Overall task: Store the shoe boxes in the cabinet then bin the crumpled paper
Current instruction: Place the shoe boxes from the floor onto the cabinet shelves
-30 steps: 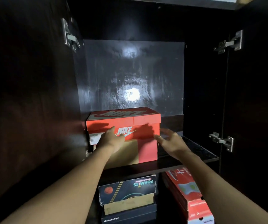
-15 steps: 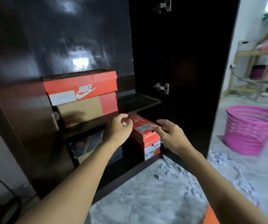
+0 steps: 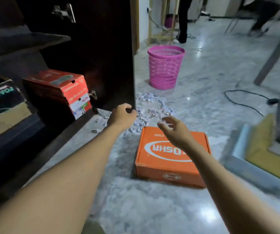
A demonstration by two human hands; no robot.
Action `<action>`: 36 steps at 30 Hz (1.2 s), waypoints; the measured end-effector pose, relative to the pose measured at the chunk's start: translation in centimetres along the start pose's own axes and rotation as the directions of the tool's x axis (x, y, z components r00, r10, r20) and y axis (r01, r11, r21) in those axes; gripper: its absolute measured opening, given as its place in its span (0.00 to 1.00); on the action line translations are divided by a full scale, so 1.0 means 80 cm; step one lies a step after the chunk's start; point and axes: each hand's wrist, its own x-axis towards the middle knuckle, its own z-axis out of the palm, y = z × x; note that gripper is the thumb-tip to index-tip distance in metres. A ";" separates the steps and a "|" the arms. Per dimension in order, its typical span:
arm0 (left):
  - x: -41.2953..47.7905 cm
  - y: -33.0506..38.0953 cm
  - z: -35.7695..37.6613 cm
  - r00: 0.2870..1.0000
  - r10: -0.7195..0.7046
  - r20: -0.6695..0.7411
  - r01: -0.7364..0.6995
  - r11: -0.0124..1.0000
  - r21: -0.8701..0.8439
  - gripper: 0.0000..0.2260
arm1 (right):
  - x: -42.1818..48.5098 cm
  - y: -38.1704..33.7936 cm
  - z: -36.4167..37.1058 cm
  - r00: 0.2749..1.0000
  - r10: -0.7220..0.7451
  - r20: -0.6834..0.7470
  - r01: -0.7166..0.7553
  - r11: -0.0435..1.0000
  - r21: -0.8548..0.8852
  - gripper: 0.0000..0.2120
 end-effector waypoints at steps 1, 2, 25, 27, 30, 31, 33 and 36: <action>-0.004 -0.003 0.021 0.999 -0.016 0.030 0.016 1.000 0.010 0.15 | -0.010 0.022 -0.004 0.999 0.036 -0.001 -0.036 0.999 -0.002 0.20; -0.009 -0.008 0.042 0.998 -0.037 0.059 0.036 0.999 0.007 0.15 | -0.022 0.043 -0.006 0.997 0.074 0.001 -0.074 0.997 -0.015 0.22; -0.117 -0.145 0.225 0.922 -0.362 -0.139 0.355 0.932 -0.072 0.19 | -0.139 0.267 0.000 0.811 0.485 -0.327 -0.530 0.846 -0.057 0.38; -0.136 -0.158 0.222 0.918 -0.367 -0.150 0.354 0.929 -0.105 0.17 | -0.154 0.280 0.004 0.788 0.492 -0.371 -0.546 0.836 -0.052 0.40; -0.154 -0.177 0.228 0.941 -0.329 -0.075 0.314 0.936 -0.160 0.15 | -0.168 0.302 0.009 0.782 0.525 -0.336 -0.538 0.841 0.061 0.46; -0.157 -0.180 0.230 0.946 -0.324 -0.027 0.315 0.933 -0.173 0.16 | -0.170 0.310 0.011 0.788 0.539 -0.299 -0.526 0.841 0.127 0.46; -0.157 -0.188 0.234 0.935 -0.350 0.055 0.354 0.914 -0.200 0.17 | -0.173 0.315 0.012 0.817 0.530 -0.228 -0.471 0.841 0.266 0.45; -0.154 -0.195 0.236 0.905 -0.408 0.119 0.425 0.870 -0.249 0.19 | -0.174 0.316 0.014 0.857 0.483 -0.180 -0.385 0.832 0.400 0.43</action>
